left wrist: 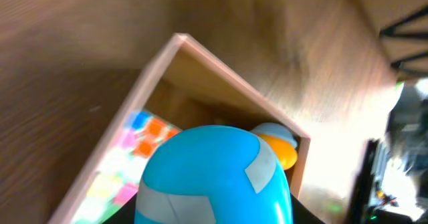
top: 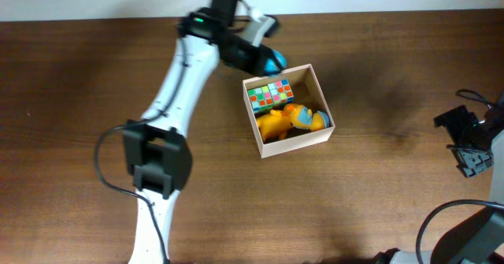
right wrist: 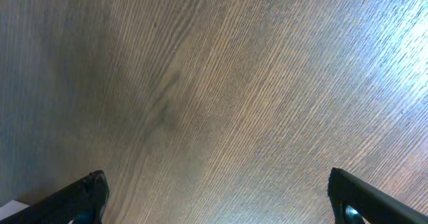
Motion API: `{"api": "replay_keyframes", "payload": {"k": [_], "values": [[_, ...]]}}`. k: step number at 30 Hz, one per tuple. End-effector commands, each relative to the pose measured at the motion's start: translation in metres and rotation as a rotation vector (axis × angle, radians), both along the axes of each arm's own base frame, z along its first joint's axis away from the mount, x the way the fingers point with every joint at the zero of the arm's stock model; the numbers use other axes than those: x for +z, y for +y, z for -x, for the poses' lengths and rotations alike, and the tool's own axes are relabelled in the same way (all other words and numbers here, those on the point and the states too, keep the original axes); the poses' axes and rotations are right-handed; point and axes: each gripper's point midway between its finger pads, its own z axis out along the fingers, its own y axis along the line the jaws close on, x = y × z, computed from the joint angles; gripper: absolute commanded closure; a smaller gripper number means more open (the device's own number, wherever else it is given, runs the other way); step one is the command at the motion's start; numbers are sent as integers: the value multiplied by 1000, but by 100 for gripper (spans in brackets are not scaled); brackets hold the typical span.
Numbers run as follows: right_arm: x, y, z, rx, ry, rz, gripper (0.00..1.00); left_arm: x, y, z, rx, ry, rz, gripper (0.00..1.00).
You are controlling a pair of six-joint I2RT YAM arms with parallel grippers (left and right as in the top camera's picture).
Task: Pack container
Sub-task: 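Lift the blue ball and carry it right over the box, then lower the blue ball into the box and open the left gripper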
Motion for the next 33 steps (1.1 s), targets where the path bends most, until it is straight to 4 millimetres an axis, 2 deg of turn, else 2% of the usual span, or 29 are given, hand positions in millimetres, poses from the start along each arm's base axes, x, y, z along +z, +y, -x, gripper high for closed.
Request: {"api": "replay_keyframes", "payload": {"k": [1, 4, 7, 10, 12, 13, 22, 25, 33], "values": [[-1, 1, 0, 3, 2, -2, 1, -3, -28, 12, -61, -148, -151, 69], [-1, 1, 0, 3, 2, -2, 1, -11, -41, 19, -68, -201, -245, 68], [-1, 1, 0, 3, 2, -2, 1, -14, -51, 23, -72, -247, -302, 59], [-1, 1, 0, 3, 2, -2, 1, -15, -55, 23, -70, -272, -327, 32], [-1, 1, 0, 3, 2, -2, 1, -14, -57, 23, -71, -279, -322, 5], [-1, 1, 0, 3, 2, -2, 1, -13, -58, 22, -70, -283, -320, 0], [-1, 1, 0, 3, 2, -2, 1, -13, -58, 21, -69, -285, -318, 1], [-1, 1, 0, 3, 2, -2, 1, -15, -59, 27, -80, -266, -319, 1], [-1, 1, 0, 3, 2, -2, 1, -24, -72, 85, -215, -107, -307, 1]]}}
